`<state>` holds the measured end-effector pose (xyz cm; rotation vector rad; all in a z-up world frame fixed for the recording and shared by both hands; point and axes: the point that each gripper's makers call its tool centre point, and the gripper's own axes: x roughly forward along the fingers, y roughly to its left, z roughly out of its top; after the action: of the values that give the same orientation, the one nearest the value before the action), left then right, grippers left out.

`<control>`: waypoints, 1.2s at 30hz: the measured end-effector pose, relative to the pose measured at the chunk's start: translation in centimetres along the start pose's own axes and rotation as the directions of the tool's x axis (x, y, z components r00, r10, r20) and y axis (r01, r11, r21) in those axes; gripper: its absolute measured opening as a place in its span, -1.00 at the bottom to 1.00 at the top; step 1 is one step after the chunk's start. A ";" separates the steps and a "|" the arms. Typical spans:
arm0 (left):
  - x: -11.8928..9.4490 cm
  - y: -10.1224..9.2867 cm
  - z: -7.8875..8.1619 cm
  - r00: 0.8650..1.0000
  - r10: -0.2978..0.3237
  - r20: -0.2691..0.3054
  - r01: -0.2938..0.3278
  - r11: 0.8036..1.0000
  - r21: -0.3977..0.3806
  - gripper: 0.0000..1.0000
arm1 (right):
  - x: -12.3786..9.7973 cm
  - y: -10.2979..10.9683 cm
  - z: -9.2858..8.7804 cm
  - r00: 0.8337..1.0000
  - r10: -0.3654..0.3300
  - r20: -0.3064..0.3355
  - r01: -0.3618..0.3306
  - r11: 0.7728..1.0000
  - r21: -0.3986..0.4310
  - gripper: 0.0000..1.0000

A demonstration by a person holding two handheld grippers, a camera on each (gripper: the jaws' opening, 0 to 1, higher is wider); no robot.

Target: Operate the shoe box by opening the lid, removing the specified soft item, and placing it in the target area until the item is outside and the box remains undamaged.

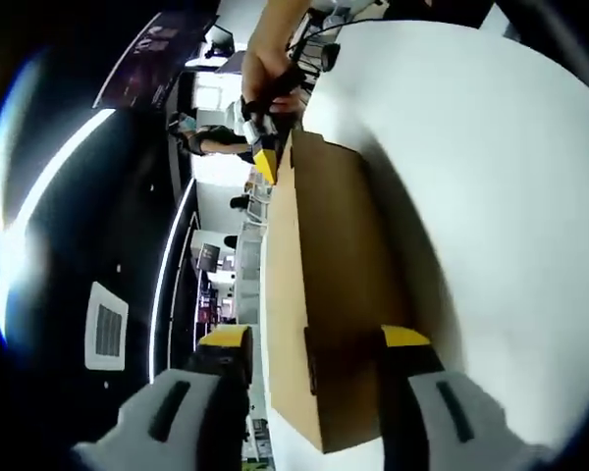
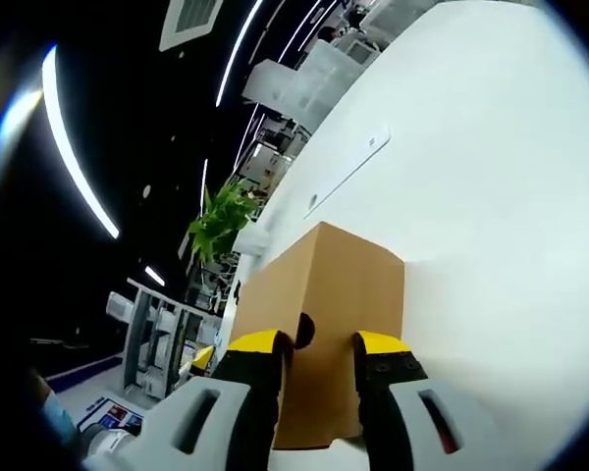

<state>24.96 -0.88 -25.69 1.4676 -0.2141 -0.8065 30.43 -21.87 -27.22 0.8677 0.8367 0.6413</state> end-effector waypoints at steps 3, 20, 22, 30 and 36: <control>0.0 -0.2 0.1 1.000 0.006 0.000 -0.006 1.000 0.012 -0.09 | 0.0 0.1 -0.1 1.000 0.003 0.002 -0.003 1.000 0.002 -0.42; 0.0 -1.2 0.5 1.000 -0.012 0.004 0.012 1.000 0.003 -0.37 | 0.1 0.3 -0.4 1.000 0.003 0.016 -0.003 1.000 -0.001 -0.42; 0.0 -1.2 0.5 1.000 -0.007 0.005 0.007 1.000 0.011 -0.37 | 0.0 0.3 -0.3 1.000 -0.006 0.018 0.006 1.000 -0.004 -0.42; -0.1 -1.2 0.6 1.000 0.000 0.021 0.000 1.000 0.009 -0.38 | -0.1 0.2 -0.3 0.999 -0.009 0.043 0.010 1.000 -0.004 -0.42; -0.1 -1.2 0.7 1.000 0.004 0.028 -0.004 1.000 -0.004 -0.38 | -0.1 0.3 -0.3 0.998 -0.018 0.066 0.019 1.000 -0.016 -0.40</control>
<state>24.08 -1.23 -26.68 1.4521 -0.2367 -0.8242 30.05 -21.68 -27.01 0.8605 0.7778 0.5994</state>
